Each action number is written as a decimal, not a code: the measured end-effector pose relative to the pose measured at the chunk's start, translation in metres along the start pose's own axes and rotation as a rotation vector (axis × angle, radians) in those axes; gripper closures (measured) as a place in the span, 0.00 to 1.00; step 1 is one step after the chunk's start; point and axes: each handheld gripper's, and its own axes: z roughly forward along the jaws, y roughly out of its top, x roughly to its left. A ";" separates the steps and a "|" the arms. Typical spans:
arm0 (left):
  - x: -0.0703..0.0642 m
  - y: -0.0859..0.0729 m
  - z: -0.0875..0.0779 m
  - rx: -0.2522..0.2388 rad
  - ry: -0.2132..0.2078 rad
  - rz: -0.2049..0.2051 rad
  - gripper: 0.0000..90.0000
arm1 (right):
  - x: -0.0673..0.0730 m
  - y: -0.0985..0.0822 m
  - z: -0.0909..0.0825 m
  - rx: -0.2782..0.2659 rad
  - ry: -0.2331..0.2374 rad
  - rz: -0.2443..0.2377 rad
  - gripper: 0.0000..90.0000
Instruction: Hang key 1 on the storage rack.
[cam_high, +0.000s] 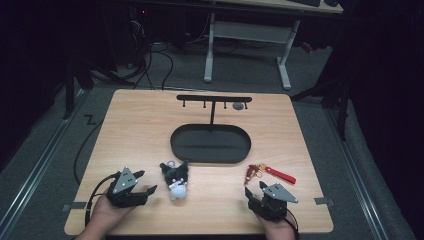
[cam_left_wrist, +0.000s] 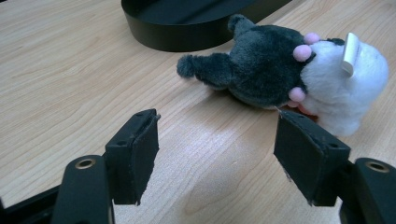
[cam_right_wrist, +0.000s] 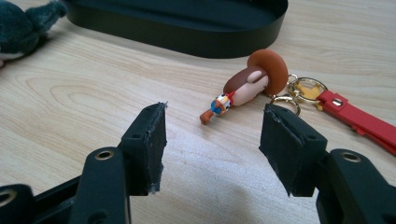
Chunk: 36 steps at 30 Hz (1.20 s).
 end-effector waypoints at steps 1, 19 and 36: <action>0.000 0.000 0.000 0.000 -0.001 0.001 0.34 | 0.000 0.000 0.001 0.008 0.000 0.000 0.45; -0.001 0.001 0.000 -0.008 -0.013 0.015 0.34 | -0.005 0.047 0.004 0.279 0.053 -0.032 0.44; 0.000 0.002 -0.003 -0.019 -0.020 0.024 0.34 | -0.008 0.068 0.041 0.532 0.052 0.033 0.56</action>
